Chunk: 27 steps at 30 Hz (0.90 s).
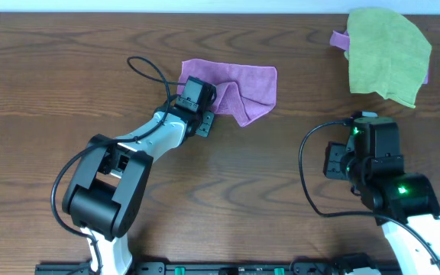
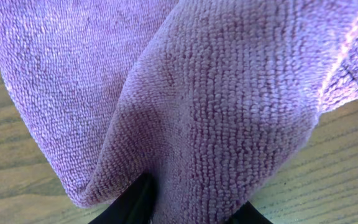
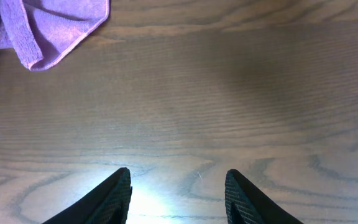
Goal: Fold the cloth
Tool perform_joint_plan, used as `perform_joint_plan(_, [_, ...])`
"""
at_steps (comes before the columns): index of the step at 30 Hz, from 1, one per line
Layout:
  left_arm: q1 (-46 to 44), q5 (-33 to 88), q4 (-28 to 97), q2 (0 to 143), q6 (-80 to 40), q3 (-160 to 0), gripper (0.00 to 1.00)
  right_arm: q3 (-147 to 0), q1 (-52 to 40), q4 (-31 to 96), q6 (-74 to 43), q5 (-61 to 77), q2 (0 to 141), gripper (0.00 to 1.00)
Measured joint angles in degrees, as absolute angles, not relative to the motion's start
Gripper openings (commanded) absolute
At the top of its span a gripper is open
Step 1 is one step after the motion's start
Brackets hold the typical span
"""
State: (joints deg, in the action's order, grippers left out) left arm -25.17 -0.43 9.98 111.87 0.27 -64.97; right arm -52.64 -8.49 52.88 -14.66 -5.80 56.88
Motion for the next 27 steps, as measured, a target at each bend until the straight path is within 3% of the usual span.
perform_joint_plan(2, [-25.17, -0.43, 10.04, 111.87, 0.19, -64.97, 0.22, -52.64, -8.49, 52.88, -14.63, -5.8, 56.88, 0.5])
perform_joint_plan(4, [-25.17, -0.43, 10.07, 111.87, 0.23, -64.97, 0.06, -52.64, -8.49, 52.88, -14.63, -5.8, 56.88, 0.5])
perform_joint_plan(12, [-25.17, -0.4, 12.78, 111.87, 0.27, -66.13, 0.06, -52.47, -8.49, 52.86, -14.63, -5.82, 56.88, 0.5])
perform_joint_plan(27, [-27.62, 2.83, 35.88, 106.76, 0.16, -75.16, 0.06, -51.88, -8.49, 49.21, -14.63, -5.8, 56.88, 0.56])
